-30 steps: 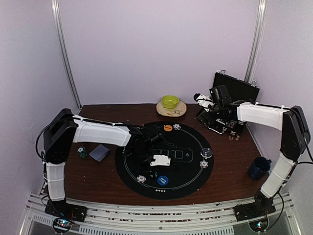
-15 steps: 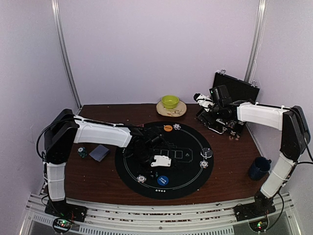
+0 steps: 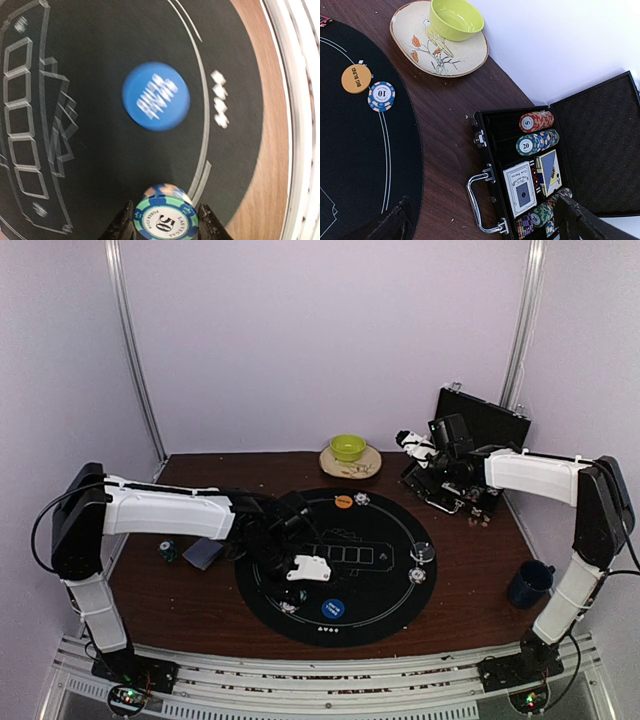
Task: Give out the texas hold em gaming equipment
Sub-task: Place the poker chips pile at the small blind area.
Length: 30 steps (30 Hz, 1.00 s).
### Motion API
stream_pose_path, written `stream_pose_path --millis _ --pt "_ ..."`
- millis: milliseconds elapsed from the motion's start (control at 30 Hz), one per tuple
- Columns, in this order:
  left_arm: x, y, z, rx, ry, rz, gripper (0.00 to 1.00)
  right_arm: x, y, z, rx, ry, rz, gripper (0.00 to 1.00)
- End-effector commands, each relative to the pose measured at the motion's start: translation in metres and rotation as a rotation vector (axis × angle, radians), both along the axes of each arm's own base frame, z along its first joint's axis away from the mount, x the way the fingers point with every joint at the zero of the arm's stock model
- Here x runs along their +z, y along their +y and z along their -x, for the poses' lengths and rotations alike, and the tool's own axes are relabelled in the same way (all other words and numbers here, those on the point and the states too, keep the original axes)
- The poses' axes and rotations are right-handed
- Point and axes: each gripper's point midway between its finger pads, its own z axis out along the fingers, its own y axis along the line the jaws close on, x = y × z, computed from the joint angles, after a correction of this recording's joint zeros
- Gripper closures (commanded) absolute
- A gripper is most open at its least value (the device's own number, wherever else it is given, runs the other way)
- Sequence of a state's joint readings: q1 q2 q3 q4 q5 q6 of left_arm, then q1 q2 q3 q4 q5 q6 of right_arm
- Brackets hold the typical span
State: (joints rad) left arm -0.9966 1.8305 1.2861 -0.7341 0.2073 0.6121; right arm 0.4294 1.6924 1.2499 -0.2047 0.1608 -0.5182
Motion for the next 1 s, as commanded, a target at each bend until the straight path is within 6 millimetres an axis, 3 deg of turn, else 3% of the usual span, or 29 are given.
stream_pose_path --millis 0,267,600,867,967 --pt "-0.010 0.033 0.010 0.000 0.003 -0.074 0.72 0.007 -0.004 0.000 -0.013 -0.024 -0.002 0.00" --pt "-0.022 0.066 0.007 0.070 -0.017 -0.105 0.72 0.007 -0.004 0.000 -0.014 -0.022 -0.004 0.00" --pt "-0.044 0.067 -0.010 0.106 -0.056 -0.131 0.66 0.005 -0.005 0.000 -0.018 -0.018 0.001 0.00" --pt "-0.042 0.069 -0.008 0.106 -0.052 -0.119 0.32 -0.001 -0.005 -0.001 -0.018 -0.009 0.014 0.00" --pt "-0.030 0.074 -0.015 0.134 -0.082 -0.099 0.24 -0.001 -0.005 -0.001 -0.018 -0.010 0.013 0.00"
